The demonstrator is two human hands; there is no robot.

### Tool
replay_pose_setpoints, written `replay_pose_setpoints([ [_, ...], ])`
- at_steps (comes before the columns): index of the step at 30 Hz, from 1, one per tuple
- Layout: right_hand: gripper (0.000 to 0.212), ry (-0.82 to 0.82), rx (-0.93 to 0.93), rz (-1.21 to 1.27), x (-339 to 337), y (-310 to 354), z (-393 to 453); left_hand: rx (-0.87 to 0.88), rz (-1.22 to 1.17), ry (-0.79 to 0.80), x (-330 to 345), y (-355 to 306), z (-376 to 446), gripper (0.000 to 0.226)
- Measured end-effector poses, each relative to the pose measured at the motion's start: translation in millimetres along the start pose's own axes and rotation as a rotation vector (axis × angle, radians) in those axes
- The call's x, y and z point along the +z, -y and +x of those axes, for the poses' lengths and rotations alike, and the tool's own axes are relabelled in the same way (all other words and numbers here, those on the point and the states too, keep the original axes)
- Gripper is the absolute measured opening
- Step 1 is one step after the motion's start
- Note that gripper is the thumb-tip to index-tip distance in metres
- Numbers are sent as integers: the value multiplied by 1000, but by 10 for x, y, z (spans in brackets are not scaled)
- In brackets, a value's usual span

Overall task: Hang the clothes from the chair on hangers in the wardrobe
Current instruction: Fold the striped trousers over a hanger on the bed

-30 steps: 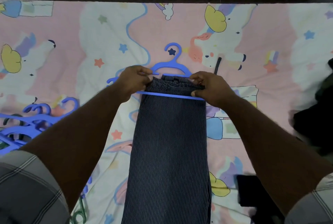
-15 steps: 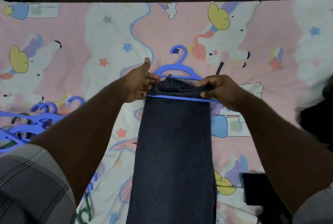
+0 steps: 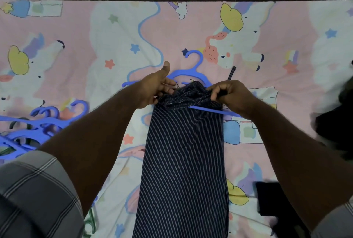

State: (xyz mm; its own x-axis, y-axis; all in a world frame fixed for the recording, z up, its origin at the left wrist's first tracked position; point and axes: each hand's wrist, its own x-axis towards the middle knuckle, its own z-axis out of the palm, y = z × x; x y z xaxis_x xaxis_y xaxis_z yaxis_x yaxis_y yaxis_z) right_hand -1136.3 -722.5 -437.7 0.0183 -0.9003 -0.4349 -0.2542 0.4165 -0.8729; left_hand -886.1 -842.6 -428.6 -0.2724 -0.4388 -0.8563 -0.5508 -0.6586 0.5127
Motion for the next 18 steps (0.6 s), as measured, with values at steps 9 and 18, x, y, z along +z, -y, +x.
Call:
replay_pose_setpoints([
  [9,52,-122,123,62,5,9,-76,96,80,-128,39,81,-15,71],
  [18,46,-90,207,-170,141,95,111,126,162,-376,71,35,84,21],
])
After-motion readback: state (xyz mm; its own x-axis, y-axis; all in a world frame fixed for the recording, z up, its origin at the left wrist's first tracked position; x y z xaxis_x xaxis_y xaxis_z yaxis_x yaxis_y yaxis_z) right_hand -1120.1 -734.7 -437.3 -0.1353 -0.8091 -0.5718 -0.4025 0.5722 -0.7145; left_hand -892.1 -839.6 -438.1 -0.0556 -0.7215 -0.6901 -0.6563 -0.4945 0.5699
